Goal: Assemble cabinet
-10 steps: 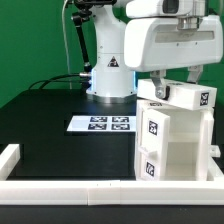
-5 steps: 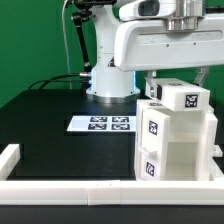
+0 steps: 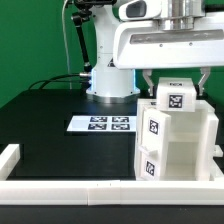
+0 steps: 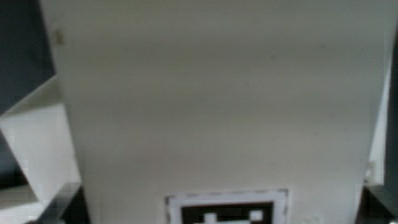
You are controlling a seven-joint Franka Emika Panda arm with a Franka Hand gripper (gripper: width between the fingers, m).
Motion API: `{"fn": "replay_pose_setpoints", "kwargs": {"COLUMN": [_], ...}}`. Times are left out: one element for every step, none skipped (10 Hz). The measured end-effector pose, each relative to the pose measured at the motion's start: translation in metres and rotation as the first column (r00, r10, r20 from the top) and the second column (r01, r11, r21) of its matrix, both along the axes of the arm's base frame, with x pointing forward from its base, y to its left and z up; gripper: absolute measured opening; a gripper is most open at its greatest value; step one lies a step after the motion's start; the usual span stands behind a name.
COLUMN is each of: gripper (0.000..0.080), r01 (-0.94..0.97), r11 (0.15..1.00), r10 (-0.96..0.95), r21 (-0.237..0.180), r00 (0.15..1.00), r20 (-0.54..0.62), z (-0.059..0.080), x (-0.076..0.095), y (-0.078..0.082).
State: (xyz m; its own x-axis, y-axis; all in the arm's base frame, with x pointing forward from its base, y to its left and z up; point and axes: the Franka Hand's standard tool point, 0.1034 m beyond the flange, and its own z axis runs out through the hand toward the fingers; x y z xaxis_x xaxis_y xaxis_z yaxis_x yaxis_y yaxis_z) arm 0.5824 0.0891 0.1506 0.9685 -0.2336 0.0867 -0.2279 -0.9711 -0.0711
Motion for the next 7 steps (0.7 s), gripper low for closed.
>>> {"fn": "replay_pose_setpoints", "kwargs": {"gripper": [0.0554,0.0554,0.0554,0.0554,0.0554,0.0554,0.0554], "r01": [0.125,0.236,0.348,0.420,0.510,0.581,0.673], "r11": [0.992,0.971,0.936,0.904,0.856,0.808,0.732], "r10": [-0.126,-0.237,-0.348,-0.421,-0.510,-0.581,-0.671], "r21": [0.020,0.038,0.059,0.076,0.091,0.097,0.109], "r00": [0.992,0.972,0.937,0.907,0.860,0.813,0.739], "r20": [0.008,0.006,-0.002,-0.008,-0.025,-0.038,-0.061], "z": [-0.0009,-0.0008,-0.0010,-0.0018,-0.0019,-0.0021,-0.0027], "x": [-0.0021,-0.0031,-0.0033,-0.0032,-0.0032,-0.0033,-0.0034], "y": [-0.0019,-0.0019,-0.0027,-0.0047,-0.0056,-0.0057,-0.0065]}}
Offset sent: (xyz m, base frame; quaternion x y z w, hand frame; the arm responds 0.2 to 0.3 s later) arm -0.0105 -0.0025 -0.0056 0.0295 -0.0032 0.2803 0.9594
